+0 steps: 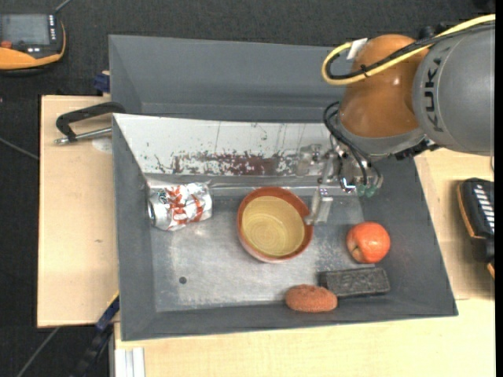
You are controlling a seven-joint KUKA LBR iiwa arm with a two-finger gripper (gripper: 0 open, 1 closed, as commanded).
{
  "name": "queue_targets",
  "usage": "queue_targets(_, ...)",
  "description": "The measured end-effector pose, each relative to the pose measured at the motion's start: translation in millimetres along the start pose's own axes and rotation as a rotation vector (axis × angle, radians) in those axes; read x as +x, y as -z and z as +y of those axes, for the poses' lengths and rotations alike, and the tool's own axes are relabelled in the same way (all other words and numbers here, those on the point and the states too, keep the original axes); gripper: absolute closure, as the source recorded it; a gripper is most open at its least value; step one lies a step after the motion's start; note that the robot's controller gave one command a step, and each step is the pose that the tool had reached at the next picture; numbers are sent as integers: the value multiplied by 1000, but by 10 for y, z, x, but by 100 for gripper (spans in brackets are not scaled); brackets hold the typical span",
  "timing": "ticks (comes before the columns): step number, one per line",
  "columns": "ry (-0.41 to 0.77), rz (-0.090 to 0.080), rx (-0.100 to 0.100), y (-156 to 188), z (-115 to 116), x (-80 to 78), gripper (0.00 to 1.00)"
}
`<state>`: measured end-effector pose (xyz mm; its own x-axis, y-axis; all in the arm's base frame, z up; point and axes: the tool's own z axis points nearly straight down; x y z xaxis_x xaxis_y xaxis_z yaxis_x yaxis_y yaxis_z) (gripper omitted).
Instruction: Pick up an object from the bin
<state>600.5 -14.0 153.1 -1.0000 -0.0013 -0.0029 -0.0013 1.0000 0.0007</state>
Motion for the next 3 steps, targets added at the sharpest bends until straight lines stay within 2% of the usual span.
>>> queue_targets(1,241,-4,-3,-710,778,381,0)
queue_targets(2,238,-11,-2,-685,759,359,100)
queue_targets(3,656,-24,0,1459,1116,633,100)
